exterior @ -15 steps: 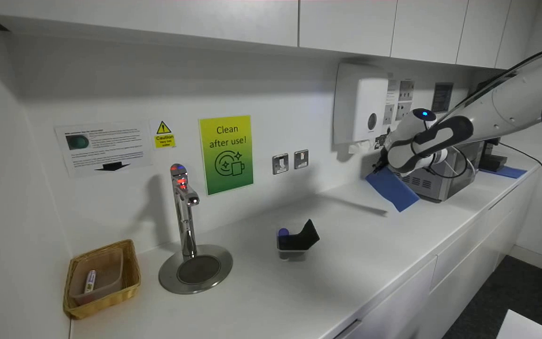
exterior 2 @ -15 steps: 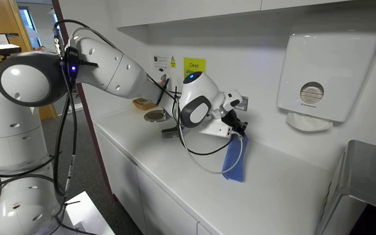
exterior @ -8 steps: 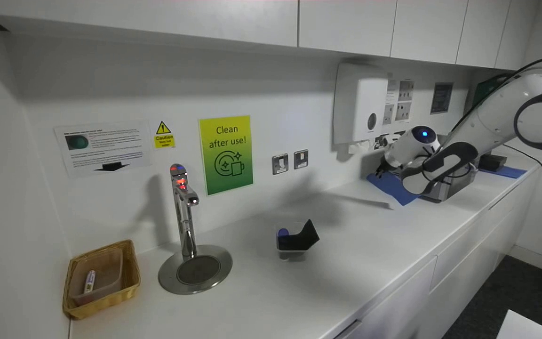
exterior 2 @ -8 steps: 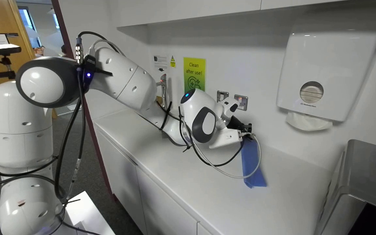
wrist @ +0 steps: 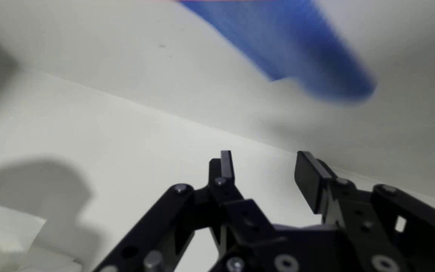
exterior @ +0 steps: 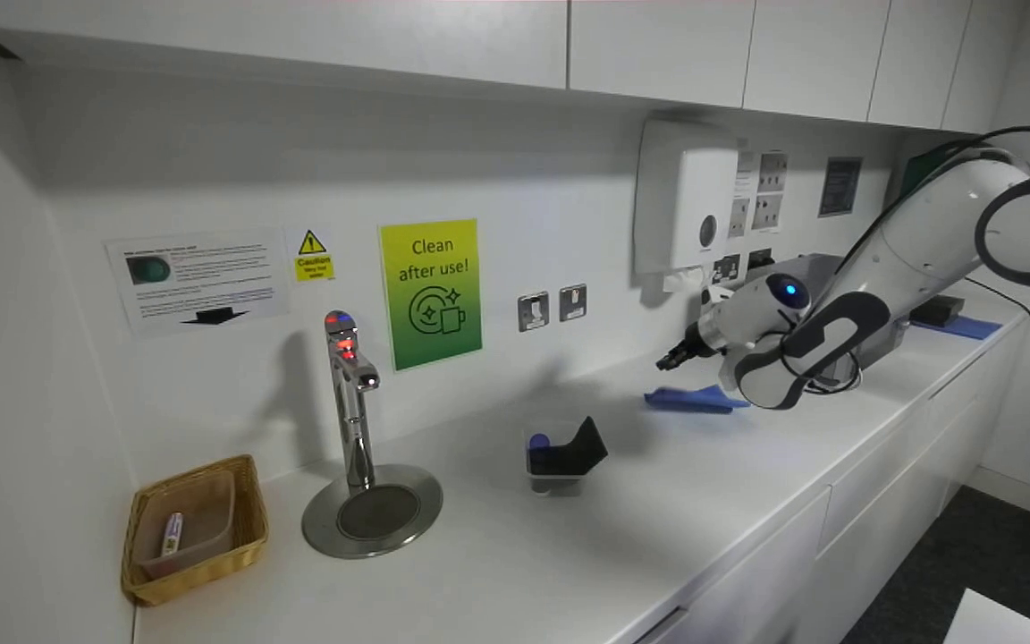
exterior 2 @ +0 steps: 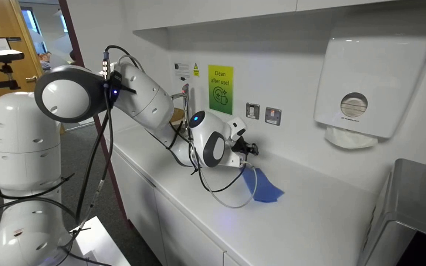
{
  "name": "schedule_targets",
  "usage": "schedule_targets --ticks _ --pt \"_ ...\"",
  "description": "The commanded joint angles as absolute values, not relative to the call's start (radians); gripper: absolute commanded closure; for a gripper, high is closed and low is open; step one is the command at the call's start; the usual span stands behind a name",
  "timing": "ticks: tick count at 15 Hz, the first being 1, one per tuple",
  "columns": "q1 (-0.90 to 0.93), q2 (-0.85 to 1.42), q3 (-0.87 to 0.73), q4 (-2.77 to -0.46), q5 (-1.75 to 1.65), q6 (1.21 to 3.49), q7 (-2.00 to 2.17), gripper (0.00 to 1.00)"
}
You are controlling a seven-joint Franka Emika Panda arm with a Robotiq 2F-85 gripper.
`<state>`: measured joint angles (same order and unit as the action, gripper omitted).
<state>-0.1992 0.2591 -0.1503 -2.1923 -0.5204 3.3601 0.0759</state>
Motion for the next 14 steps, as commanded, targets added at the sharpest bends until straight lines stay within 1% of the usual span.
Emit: schedule_targets --ticks 1,3,4,8,11,14 --pt "-0.418 0.184 0.121 -2.312 -0.558 3.337 0.231 0.19" --pt "-0.549 0.202 0.278 -2.342 -0.601 3.354 0.349 0.04" --pt "-0.621 0.225 0.356 -2.345 -0.626 3.364 0.405 0.01" --pt "-0.902 0.287 0.665 -2.347 -0.735 3.328 0.650 0.00" --pt "-1.109 0.322 0.896 -2.342 -0.696 3.253 0.757 0.00" --pt "-1.306 0.377 1.120 -2.319 -0.601 3.121 0.782 0.00"
